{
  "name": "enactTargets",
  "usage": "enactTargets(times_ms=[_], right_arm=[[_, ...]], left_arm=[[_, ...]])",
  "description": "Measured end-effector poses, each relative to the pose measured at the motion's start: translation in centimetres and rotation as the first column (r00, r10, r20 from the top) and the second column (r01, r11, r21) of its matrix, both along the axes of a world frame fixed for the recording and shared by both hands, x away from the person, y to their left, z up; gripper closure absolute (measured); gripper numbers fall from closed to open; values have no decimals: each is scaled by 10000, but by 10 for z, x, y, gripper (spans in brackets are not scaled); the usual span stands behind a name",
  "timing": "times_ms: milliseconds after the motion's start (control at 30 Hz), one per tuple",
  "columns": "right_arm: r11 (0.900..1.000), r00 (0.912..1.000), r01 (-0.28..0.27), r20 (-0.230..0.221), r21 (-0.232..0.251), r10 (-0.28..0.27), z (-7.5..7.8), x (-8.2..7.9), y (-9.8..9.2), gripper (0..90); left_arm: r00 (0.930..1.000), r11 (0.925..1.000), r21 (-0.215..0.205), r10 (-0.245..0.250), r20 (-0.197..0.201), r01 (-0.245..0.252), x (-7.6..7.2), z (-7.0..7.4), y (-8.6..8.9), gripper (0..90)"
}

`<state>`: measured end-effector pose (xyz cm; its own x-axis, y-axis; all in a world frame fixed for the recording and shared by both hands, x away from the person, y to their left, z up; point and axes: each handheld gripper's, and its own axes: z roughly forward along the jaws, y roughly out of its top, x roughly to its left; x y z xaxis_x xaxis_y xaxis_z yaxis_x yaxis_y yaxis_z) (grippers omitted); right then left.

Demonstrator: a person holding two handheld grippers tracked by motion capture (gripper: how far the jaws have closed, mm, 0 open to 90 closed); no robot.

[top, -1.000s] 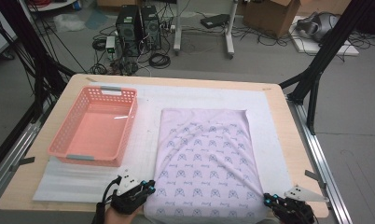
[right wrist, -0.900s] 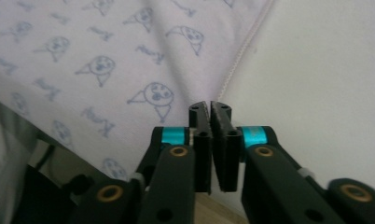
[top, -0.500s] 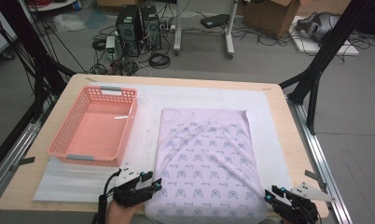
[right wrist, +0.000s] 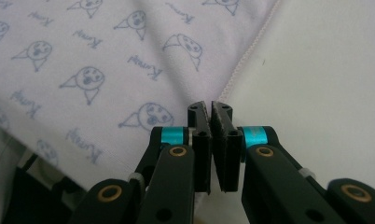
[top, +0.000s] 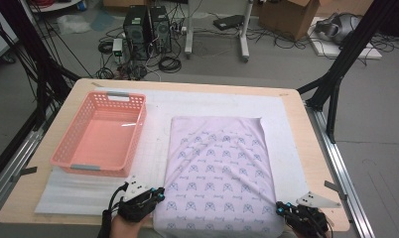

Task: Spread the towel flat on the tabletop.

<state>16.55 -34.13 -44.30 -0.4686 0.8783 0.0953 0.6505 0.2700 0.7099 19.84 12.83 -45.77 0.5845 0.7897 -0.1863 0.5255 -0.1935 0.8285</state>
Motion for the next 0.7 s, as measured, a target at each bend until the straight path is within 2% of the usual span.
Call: enactTargets(times_ms=[100, 167, 200, 267, 400, 500, 567, 600, 633, 667, 700], right_arm=[[9997, 9998, -212, -30, -141, 211, 1, -6, -2, 866], [9996, 9996, -270, -14, -101, 270, 2, -6, -3, 830], [9996, 9996, -274, 60, 40, 273, 2, -6, -4, 766], [9997, 9994, -18, 341, 254, 10, 2, -5, -7, 670], [9968, 9952, 563, 773, 576, -607, 3, 1, -11, 645], [9945, 9922, 870, 847, 592, -918, -1, 18, -10, 664], [9957, 9951, 693, 657, 608, -733, -4, 30, -3, 720], [9979, 9971, 573, 493, 307, -587, -6, 34, 2, 772], [9988, 9966, 485, 660, 14, -485, -6, 34, 5, 884], [9994, 9982, 335, 491, -80, -331, -4, 35, 6, 883], [9988, 9987, 334, 404, -369, -319, -1, 34, 6, 887]], left_arm=[[9998, 9998, 33, -174, 111, 174, -5, -1, -3, 848], [9989, 9997, -25, -258, 384, 260, -6, 0, -4, 720], [9984, 9994, -108, -312, 473, 317, -5, 0, -3, 670], [9990, 9989, -436, -131, 422, 149, -2, 0, 0, 570], [9994, 9941, -1074, 200, 265, -170, 4, 2, 6, 514], [9995, 9905, -1365, 177, 258, -140, 11, 4, 6, 497], [9996, 9904, -1380, 93, 259, -56, 17, 8, 5, 496], [9995, 9895, -1443, 53, 303, -8, 20, 10, 6, 496], [9994, 9888, -1496, 24, 342, 28, 23, 13, 5, 496], [9992, 9886, -1503, -7, 410, 68, 26, 15, 5, 498], [9992, 9890, -1477, -9, 408, 70, 31, 18, 5, 502]])
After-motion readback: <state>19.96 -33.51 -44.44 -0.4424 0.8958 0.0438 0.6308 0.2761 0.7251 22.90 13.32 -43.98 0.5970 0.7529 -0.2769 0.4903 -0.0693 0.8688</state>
